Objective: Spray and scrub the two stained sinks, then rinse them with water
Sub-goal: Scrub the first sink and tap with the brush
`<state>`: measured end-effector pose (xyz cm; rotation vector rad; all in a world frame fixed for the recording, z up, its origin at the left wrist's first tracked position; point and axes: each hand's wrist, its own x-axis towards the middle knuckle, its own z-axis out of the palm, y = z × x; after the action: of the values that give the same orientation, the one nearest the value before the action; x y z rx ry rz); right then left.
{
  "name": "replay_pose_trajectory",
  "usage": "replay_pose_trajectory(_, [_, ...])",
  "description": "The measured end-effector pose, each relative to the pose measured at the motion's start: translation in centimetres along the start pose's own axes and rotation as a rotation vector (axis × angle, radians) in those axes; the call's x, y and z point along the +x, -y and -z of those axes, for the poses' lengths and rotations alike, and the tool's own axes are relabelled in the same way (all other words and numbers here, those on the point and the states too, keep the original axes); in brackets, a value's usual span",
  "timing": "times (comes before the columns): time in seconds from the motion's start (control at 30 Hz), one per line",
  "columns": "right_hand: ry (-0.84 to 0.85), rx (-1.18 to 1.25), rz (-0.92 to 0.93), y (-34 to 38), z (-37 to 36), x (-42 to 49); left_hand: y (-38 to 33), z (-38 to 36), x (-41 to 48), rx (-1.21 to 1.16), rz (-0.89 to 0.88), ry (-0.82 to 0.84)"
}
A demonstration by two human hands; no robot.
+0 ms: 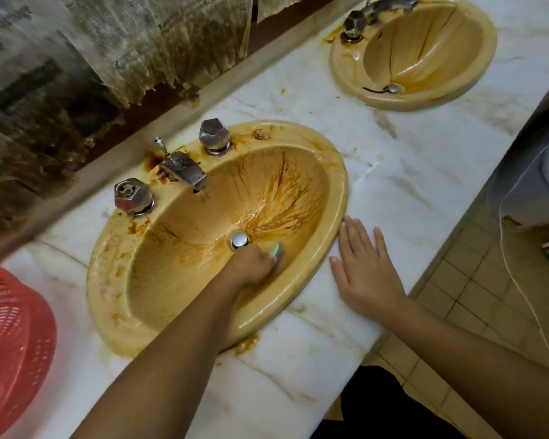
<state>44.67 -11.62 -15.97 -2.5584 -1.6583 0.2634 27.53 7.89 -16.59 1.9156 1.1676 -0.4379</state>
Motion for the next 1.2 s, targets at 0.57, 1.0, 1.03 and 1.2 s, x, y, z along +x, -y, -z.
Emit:
replay_pose_trajectory(0.57, [0.025, -0.118, 0.251, -8.1, 2.2, 8.0, -2.9, -1.1, 2.1, 0.128, 0.346, -0.137])
replay_pose_trajectory(1.0, [0.046, -0.132, 0.275, -8.0, 2.4, 8.1, -5.3, -1.3, 2.4, 0.086, 0.339, -0.169])
replay_pose_trajectory(1.03, [0.048, -0.134, 0.275, -8.0, 2.5, 8.1, -6.9, -1.1, 3.0, 0.008, 0.258, -0.163])
replay_pose_trajectory(1.2, [0.056, -0.136, 0.277, -8.1, 2.5, 8.1, -9.8, 0.4, 2.9, -0.316, 0.062, -0.113])
